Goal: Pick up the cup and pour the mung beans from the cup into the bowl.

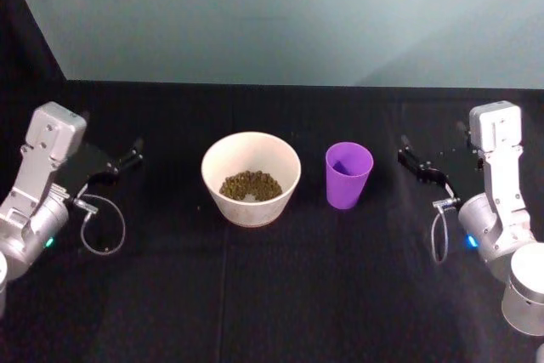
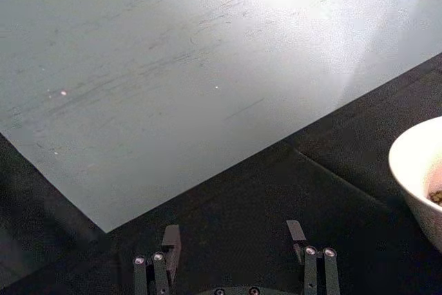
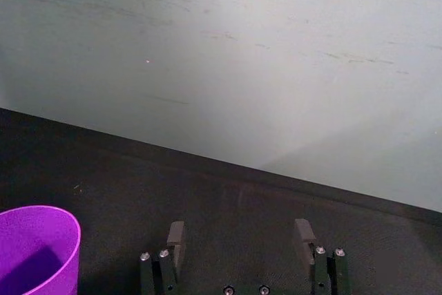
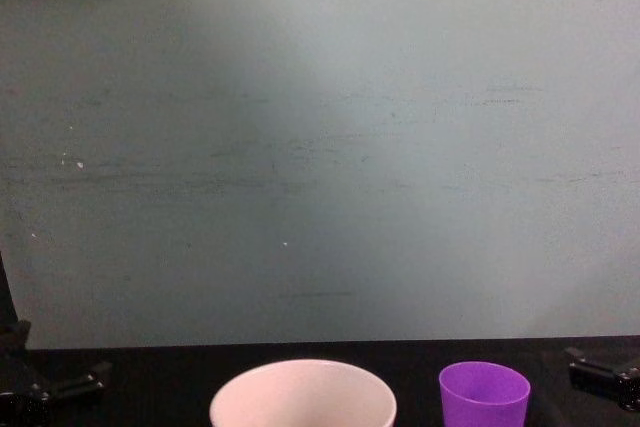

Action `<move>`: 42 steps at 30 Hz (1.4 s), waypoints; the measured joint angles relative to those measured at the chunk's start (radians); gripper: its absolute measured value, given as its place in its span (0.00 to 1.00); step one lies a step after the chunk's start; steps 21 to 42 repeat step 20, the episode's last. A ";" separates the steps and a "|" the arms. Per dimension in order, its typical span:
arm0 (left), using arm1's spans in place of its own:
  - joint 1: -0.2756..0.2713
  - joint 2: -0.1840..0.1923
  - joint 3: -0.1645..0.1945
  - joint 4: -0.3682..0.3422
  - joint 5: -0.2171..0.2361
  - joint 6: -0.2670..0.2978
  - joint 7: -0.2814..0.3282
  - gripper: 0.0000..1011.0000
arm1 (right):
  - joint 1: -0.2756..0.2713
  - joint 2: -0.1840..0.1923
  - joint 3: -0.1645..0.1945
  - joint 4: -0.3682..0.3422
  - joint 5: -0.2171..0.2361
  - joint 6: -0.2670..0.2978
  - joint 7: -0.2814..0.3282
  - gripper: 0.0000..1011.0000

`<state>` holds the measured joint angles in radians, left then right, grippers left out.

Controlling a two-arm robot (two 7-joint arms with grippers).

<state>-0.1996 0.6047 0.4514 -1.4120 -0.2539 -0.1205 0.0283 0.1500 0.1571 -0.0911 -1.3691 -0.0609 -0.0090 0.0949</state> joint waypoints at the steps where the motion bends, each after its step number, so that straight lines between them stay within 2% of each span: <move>1: 0.000 0.000 0.000 0.000 0.000 0.000 0.000 0.99 | 0.000 0.000 0.000 0.000 0.000 0.000 0.000 0.99; 42: 0.000 0.000 0.000 0.000 0.000 0.000 0.000 0.99 | 0.000 0.000 0.000 -0.001 0.000 0.000 0.001 0.99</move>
